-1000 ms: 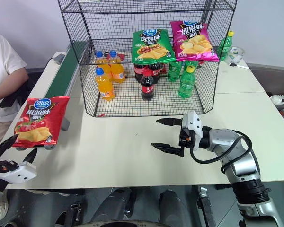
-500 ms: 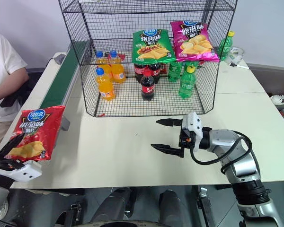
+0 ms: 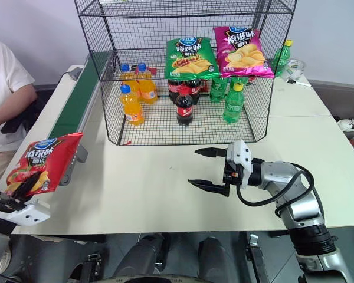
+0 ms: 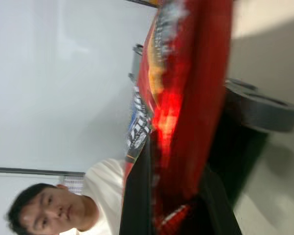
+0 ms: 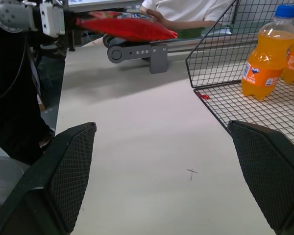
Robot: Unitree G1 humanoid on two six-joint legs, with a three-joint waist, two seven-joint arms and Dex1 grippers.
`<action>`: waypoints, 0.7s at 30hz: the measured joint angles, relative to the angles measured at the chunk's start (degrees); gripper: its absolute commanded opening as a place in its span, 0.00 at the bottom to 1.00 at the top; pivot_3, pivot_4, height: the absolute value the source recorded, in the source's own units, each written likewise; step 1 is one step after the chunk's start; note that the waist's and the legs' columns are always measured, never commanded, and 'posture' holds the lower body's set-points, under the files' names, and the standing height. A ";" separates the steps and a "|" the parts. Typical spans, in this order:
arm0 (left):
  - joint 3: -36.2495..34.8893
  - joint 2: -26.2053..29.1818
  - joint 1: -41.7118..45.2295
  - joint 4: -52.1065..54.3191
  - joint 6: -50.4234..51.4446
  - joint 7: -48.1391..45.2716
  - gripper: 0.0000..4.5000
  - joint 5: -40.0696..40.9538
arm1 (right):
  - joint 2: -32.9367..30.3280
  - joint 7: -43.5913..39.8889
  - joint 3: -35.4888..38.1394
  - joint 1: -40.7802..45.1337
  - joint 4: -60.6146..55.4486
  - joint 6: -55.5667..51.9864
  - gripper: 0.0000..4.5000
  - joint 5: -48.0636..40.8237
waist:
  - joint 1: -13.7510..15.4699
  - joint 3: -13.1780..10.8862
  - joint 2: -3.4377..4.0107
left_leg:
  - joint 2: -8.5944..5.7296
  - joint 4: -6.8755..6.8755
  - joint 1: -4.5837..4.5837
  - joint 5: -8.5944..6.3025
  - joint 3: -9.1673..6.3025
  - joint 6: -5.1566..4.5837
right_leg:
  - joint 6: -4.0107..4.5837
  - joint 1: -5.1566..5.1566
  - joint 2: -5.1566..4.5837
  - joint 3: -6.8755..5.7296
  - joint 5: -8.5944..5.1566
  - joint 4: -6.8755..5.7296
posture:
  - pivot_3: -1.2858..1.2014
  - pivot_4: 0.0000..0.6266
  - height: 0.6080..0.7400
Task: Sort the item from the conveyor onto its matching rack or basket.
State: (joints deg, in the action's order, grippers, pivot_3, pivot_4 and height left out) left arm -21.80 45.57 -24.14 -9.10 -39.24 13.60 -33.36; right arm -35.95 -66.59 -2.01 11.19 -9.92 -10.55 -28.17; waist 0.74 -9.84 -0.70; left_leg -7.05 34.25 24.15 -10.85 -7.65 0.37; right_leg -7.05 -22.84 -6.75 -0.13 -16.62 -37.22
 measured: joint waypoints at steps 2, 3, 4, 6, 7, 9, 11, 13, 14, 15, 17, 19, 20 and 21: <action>-0.80 -0.01 0.05 2.19 0.03 -0.37 0.01 0.78 | 0.45 0.46 0.21 0.11 0.04 0.19 1.00 -0.09 | -0.04 0.00 0.00 | 0.00 0.00 0.00 0.00 0.00 0.00 | 0.00 0.01 0.00 0.00 0.00 0.01 | 0.52 0.24 1.00; -1.21 -0.01 0.07 3.17 0.02 -0.66 0.01 0.96 | 0.70 0.57 0.31 0.23 0.04 0.20 1.00 -0.17 | -0.04 0.00 0.00 | 0.00 0.01 0.00 0.00 0.00 0.00 | 0.00 0.02 0.00 0.00 0.00 0.01 | 0.52 0.24 1.00; -1.80 -0.01 0.01 4.35 0.19 -1.02 0.01 0.98 | 0.86 0.71 0.43 0.27 0.04 0.20 1.00 -0.33 | -0.04 0.00 0.00 | 0.00 0.01 0.00 0.00 0.01 0.00 | 0.00 0.02 0.00 0.00 0.00 0.01 | 0.52 0.24 1.00; -2.67 -0.01 -0.18 7.72 1.19 -1.94 0.01 0.75 | 1.17 1.07 1.03 0.22 0.04 0.19 1.00 -1.11 | -0.06 0.00 0.00 | 0.00 0.01 0.00 0.00 0.01 0.00 | 0.00 0.06 0.00 0.00 0.00 0.01 | 0.52 0.24 1.00; -3.14 -0.01 -0.09 9.47 1.59 -2.35 0.01 0.34 | 1.17 1.18 1.32 0.12 0.03 0.20 1.00 -1.49 | -0.05 0.00 0.00 | 0.00 0.01 0.00 0.00 0.01 0.00 | 0.00 0.06 0.00 0.00 0.00 0.02 | 0.52 0.24 1.00; -3.73 -0.01 0.88 12.88 2.35 -3.49 0.01 0.19 | 1.29 1.85 1.93 -0.25 0.02 0.20 1.00 -1.90 | -0.03 0.00 0.00 | 0.00 0.01 0.00 0.00 0.01 0.00 | 0.00 0.06 0.00 0.00 0.00 0.01 | 0.52 0.24 1.00; -3.64 -0.07 2.79 15.82 3.09 -5.17 0.01 0.26 | 2.23 2.97 2.68 -0.37 0.02 0.18 1.00 -2.35 | 0.06 0.00 0.00 | 0.00 0.01 0.00 0.00 -0.01 0.00 | 0.01 0.07 0.01 0.00 0.00 0.00 | 0.52 0.24 1.00; -2.41 -0.15 7.03 19.54 4.73 -7.58 0.01 0.43 | 3.69 4.92 3.90 -0.24 0.07 0.20 1.00 -2.86 | 0.08 0.00 0.00 | 0.00 0.01 -0.05 0.01 -0.01 0.01 | 0.04 0.09 0.02 -0.01 0.01 0.00 | 0.52 0.24 1.00; -1.69 -0.19 8.51 20.70 5.23 -8.31 0.01 0.64 | 4.04 5.52 4.26 -0.08 0.07 0.34 1.00 -2.98 | 0.02 0.00 0.00 | -0.01 0.02 -0.06 0.01 -0.01 0.01 | 0.06 0.10 0.03 -0.01 0.03 -0.01 | 0.52 0.24 1.00; -0.63 -0.58 11.05 21.95 6.18 -9.51 0.01 0.89 | 4.54 6.31 5.20 0.00 0.15 0.65 1.00 -3.15 | 0.00 0.00 0.00 | -0.01 0.03 -0.08 0.02 0.00 0.01 | 0.05 0.14 0.04 -0.01 0.03 -0.01 | 0.52 0.24 1.00; 1.80 -1.17 16.67 23.96 7.97 -11.58 0.01 1.17 | 6.09 8.36 6.71 1.13 0.34 0.84 1.00 -3.90 | 0.00 0.00 0.00 | 0.00 0.03 -0.09 0.04 -0.02 0.03 | 0.05 0.14 0.10 -0.02 0.04 -0.02 | 0.52 0.24 1.00; 4.49 -1.36 22.66 24.62 9.42 -13.29 0.01 1.31 | 6.55 9.80 7.93 1.51 0.27 1.15 1.00 -4.28 | -0.04 0.01 0.01 | 0.00 0.03 -0.11 0.12 -0.01 -0.06 | 0.01 0.22 0.12 -0.01 0.06 -0.06 | 0.52 0.24 1.00; 5.81 -1.53 25.67 24.33 10.04 -13.72 0.01 1.24 | 6.98 10.39 8.21 1.74 0.23 1.15 1.00 -4.47 | -0.06 0.01 0.01 | 0.00 0.02 -0.10 0.14 -0.02 -0.05 | 0.00 0.25 0.14 -0.01 0.06 -0.10 | 0.52 0.24 1.00; 7.22 -1.83 28.81 23.50 10.34 -13.93 0.01 0.97 | 7.44 10.95 8.43 1.84 0.18 1.24 1.00 -4.61 | -0.07 0.01 0.01 | 0.00 0.01 -0.11 0.15 -0.01 -0.04 | 0.00 0.25 0.15 -0.01 0.07 -0.15 | 0.52 0.24 1.00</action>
State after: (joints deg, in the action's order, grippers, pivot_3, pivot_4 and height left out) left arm -14.59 43.74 4.67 14.41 -28.90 -0.33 -32.39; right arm -28.51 -55.64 6.42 13.03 -9.74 -9.31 -32.79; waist 0.67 -9.83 -0.69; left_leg -7.05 34.27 24.03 -10.70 -7.66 0.32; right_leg -7.05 -22.60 -6.60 -0.14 -16.55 -37.37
